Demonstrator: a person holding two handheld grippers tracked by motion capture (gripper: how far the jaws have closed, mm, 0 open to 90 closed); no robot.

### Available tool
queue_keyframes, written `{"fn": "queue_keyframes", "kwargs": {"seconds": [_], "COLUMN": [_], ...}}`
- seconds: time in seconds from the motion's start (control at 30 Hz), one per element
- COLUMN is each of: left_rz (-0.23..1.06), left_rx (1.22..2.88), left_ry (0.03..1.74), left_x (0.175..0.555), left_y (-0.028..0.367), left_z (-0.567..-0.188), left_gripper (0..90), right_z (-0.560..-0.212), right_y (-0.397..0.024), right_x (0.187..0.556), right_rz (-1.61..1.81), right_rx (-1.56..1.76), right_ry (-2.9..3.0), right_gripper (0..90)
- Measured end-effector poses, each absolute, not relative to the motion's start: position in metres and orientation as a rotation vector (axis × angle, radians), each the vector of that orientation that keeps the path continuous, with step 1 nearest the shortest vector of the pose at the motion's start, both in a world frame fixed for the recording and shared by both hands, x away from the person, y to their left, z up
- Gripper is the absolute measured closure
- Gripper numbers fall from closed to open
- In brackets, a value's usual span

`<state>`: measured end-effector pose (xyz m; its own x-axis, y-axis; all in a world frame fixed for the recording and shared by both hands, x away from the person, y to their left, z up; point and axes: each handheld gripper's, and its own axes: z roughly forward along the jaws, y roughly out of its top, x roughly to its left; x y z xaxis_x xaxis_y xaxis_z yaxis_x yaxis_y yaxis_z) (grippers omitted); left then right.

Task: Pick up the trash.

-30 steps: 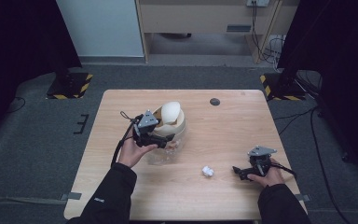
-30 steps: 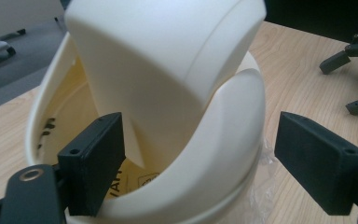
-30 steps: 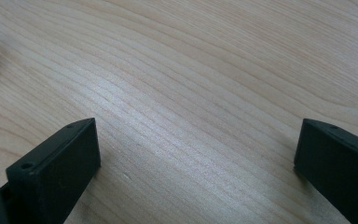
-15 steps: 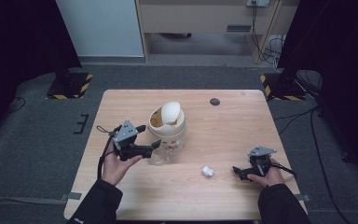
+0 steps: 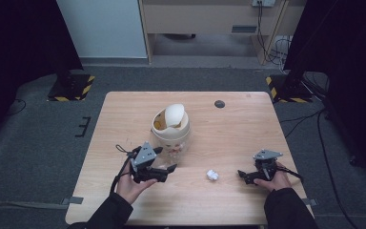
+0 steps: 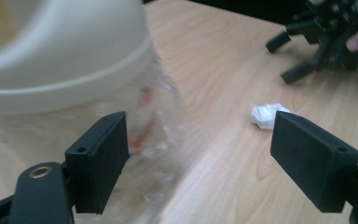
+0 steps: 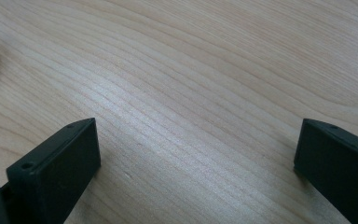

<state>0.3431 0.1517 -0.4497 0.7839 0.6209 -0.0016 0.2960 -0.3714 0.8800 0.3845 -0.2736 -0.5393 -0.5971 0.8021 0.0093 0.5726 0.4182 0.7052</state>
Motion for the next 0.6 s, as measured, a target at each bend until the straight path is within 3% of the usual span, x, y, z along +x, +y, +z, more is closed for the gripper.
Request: {"fn": "queue_keyframes", "kwargs": {"seconds": [0.6], "left_rz": [0.258], "left_rx": [2.139], "left_ry": [0.594], "left_x": [0.333], "left_y": [0.080], "left_z": [-0.489], "left_gripper": [23.6], "right_z": [-0.539], "right_y": [-0.274], "right_x": [0.385], "right_rz": [0.975], "right_rx": [1.184], "right_ry": [2.349], "right_gripper": [0.5]}}
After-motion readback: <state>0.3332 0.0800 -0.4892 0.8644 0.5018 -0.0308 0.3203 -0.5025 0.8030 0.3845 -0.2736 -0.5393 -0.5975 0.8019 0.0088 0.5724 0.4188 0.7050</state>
